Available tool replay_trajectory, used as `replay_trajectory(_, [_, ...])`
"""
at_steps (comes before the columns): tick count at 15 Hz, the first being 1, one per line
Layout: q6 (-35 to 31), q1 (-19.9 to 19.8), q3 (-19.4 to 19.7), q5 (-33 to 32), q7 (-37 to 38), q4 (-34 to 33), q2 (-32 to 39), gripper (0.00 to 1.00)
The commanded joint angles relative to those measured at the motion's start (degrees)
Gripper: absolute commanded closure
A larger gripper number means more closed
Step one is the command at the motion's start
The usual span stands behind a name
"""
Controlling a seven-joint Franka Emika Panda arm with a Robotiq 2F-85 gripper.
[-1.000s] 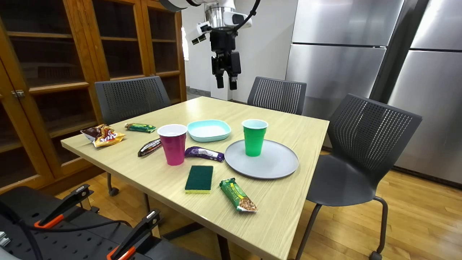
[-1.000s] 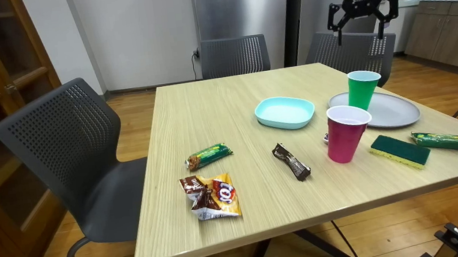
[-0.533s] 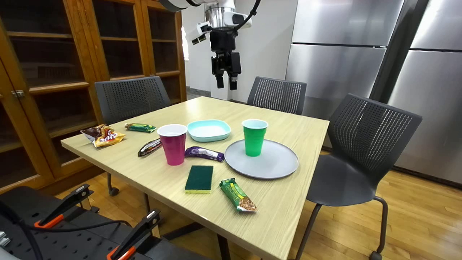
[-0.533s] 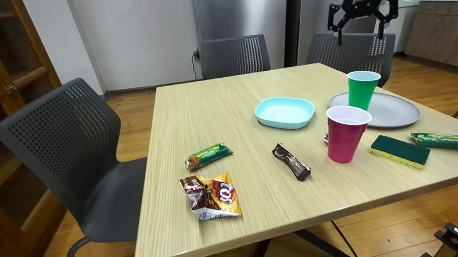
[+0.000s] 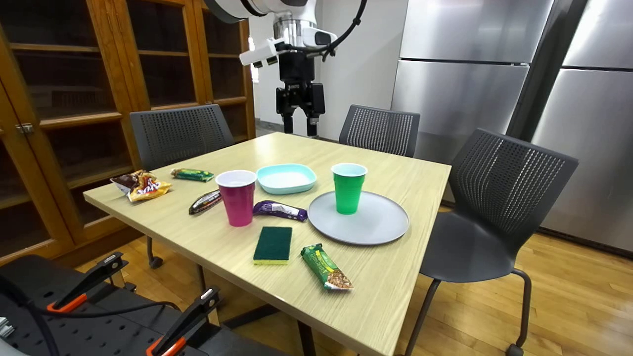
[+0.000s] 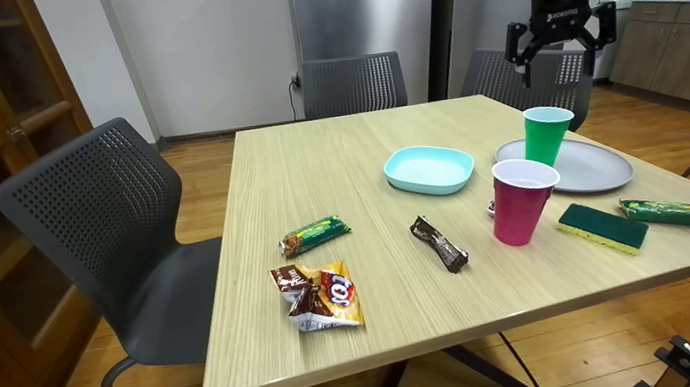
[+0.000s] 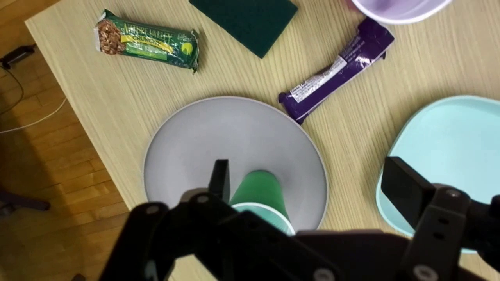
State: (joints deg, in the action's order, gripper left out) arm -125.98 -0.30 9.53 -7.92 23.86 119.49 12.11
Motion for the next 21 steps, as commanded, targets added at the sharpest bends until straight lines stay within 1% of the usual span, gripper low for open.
replay_trajectory(1, [-0.3, -2.3, -1.6, 2.9, -10.2, 6.8, -6.1, 0.0])
replay_trajectory(6, [-0.7, -2.9, -1.8, 4.4, -22.8, 13.3, -10.6, 0.0])
replay_trajectory(9, [-1.1, -2.6, -2.1, 3.9, -26.9, 16.2, -11.6, 0.0])
replay_trajectory(11, [-2.2, -2.3, -2.6, 3.4, -27.3, 17.5, -11.3, 0.0])
replay_trajectory(14, [-6.3, -1.8, -3.7, 3.4, -25.8, 19.1, -10.2, 0.0])
replay_trajectory(17, [-8.6, -1.6, -4.8, 5.6, -26.2, 19.2, -8.5, 0.0])
replay_trajectory(21, [-10.9, -1.3, -6.0, 5.8, -26.1, 19.4, -6.6, 0.0])
